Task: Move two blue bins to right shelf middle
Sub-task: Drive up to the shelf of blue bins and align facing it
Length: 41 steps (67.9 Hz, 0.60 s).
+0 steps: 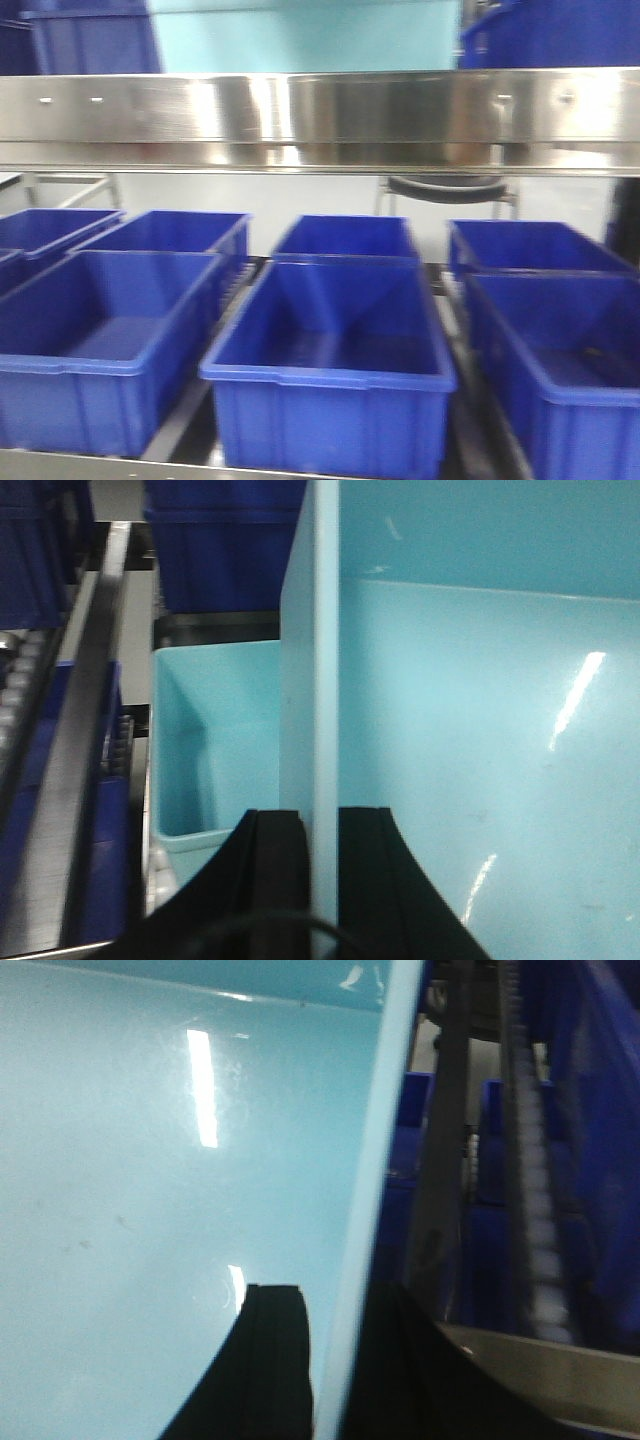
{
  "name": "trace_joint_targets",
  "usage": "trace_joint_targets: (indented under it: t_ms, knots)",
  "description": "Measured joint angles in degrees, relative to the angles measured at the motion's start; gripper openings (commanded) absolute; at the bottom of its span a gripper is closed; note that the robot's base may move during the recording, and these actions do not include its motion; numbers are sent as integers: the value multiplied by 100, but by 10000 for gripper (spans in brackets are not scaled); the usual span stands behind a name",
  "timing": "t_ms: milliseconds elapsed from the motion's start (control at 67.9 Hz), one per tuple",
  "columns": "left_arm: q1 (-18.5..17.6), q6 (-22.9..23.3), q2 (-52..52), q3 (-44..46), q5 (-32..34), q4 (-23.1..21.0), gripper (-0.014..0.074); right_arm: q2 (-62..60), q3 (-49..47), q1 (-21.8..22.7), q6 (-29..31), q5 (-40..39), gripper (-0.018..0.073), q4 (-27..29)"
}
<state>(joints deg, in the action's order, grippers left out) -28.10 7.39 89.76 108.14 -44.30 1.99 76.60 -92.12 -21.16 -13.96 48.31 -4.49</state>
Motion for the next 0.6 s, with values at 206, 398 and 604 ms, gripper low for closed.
trace_joint_targets:
  t_ms: [206, 398, 604]
  knots:
    - [0, 0, 0, 0, 0, 0, -111, 0, 0, 0, -13, 0, -153, 0]
    - [0, 0, 0, 0, 0, 0, -111, 0, 0, 0, -13, 10, -153, 33]
    - [0, 0, 0, 0, 0, 12, -111, 0, 0, 0, -13, 10, -153, 43]
